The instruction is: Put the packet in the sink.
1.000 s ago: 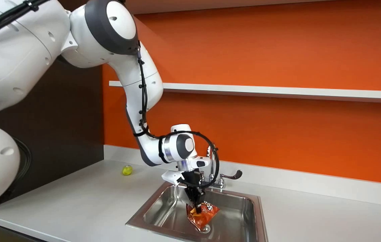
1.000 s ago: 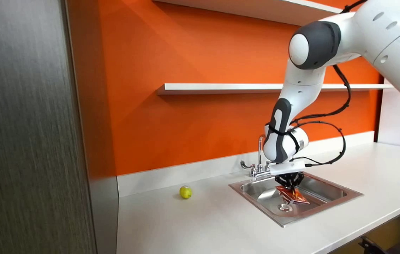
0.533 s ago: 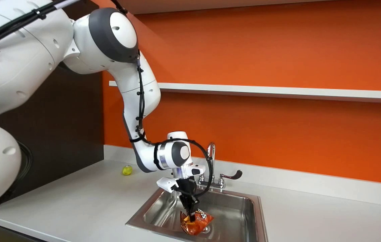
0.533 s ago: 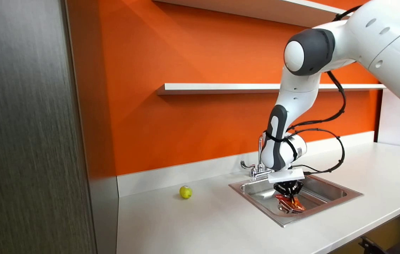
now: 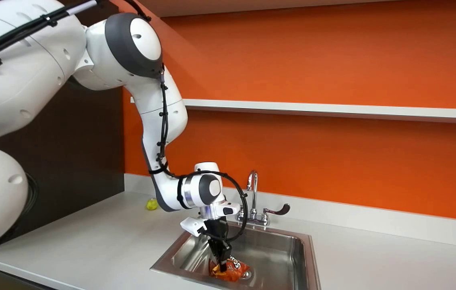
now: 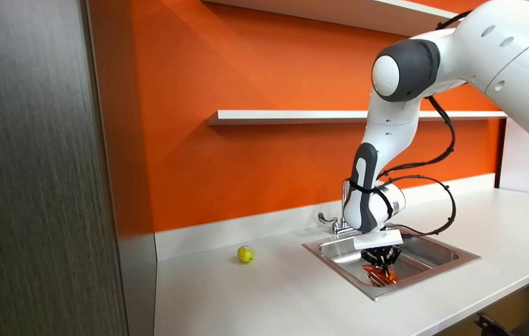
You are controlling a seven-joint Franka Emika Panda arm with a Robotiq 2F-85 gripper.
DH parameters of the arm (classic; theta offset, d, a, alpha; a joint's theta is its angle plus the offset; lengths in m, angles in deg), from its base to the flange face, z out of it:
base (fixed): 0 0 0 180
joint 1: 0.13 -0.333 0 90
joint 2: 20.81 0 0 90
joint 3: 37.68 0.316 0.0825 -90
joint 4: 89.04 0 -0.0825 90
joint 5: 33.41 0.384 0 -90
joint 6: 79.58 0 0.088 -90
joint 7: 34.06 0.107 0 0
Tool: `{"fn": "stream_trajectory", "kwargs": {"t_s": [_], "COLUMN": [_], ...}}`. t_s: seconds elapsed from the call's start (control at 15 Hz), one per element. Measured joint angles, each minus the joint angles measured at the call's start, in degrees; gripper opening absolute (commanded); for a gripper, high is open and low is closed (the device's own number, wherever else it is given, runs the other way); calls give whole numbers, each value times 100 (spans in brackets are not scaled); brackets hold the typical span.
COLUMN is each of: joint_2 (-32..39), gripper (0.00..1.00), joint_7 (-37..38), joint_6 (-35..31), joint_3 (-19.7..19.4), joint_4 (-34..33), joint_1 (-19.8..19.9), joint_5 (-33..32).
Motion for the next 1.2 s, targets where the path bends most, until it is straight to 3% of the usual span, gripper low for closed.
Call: {"fn": "stream_trajectory", "kwargs": {"t_s": [0.27, 0.73, 1.2], "joint_2": [0, -100, -795], "gripper": [47, 99, 100], "joint_7": [-2, -2, -330], "joint_6": [-17, -110, -160], "joint_3": [0, -38, -9], "joint_4": [78, 152, 465], "joint_1": [-42, -150, -287], "joint_5": [35, 36, 36]}}
